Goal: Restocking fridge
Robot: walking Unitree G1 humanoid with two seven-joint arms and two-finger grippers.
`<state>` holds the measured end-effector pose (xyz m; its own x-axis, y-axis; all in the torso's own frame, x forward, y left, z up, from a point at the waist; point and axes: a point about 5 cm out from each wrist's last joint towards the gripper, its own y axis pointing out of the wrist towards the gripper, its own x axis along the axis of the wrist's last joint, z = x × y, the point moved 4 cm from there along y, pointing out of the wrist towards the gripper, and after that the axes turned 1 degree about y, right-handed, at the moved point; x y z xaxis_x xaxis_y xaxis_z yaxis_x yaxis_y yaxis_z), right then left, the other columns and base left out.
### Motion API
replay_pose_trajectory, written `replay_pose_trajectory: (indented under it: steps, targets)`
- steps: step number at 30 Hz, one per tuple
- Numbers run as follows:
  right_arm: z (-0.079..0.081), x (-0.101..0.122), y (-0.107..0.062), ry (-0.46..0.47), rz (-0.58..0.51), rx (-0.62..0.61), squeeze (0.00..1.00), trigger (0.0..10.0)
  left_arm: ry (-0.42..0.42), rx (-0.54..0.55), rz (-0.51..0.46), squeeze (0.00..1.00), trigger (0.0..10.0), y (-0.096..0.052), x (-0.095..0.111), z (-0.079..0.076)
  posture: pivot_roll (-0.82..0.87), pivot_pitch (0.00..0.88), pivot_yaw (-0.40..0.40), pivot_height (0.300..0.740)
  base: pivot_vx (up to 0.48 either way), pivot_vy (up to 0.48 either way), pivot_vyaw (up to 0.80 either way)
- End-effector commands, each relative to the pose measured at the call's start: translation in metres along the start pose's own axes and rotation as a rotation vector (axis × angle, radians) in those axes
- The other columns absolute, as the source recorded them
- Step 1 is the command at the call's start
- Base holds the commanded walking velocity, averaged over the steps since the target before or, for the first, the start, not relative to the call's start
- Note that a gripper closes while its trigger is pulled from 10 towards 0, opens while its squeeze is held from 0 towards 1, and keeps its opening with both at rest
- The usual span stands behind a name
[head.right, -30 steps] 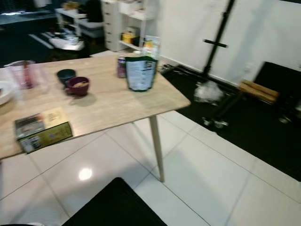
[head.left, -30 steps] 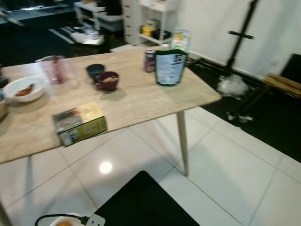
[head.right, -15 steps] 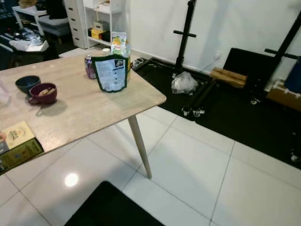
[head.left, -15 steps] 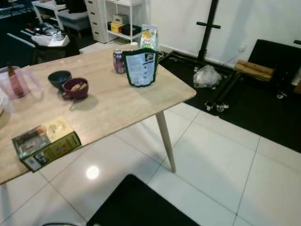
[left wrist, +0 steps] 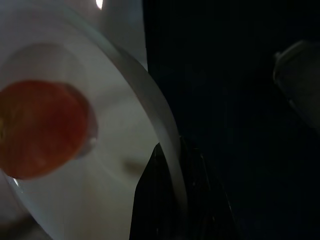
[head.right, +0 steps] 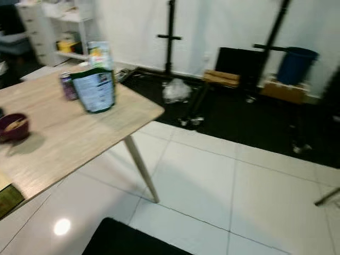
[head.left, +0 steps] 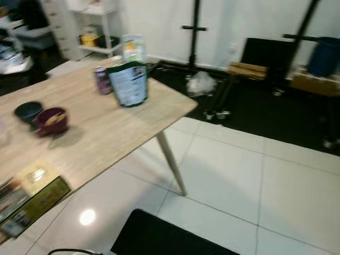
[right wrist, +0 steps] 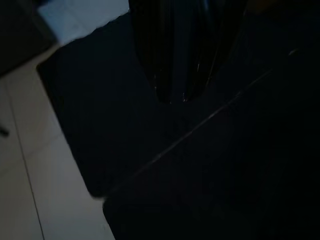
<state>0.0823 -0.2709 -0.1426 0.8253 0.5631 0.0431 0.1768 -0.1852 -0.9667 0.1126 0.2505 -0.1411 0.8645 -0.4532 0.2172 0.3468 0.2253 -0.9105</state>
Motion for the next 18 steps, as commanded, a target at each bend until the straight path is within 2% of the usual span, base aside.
replay_pose_trajectory:
  steps: [1, 18]
  targets:
    - [-0.0003, 0.0039, 0.0002, 0.012, -0.011, -0.006, 0.0, 10.0, 0.011, -0.008, 0.012, 0.0, 10.0, -0.0008, -0.0055, -0.0043, 0.04, 0.0, -0.004, 0.74, 0.0, 0.0, -0.79]
    - [-0.0002, 0.0019, 0.0001, 0.027, -0.007, -0.009, 0.0, 10.0, 0.06, -0.033, 0.012, 0.0, 10.0, -0.0009, -0.0054, -0.0076, 0.03, 0.0, 0.006, 0.74, 0.0, 0.0, -0.79]
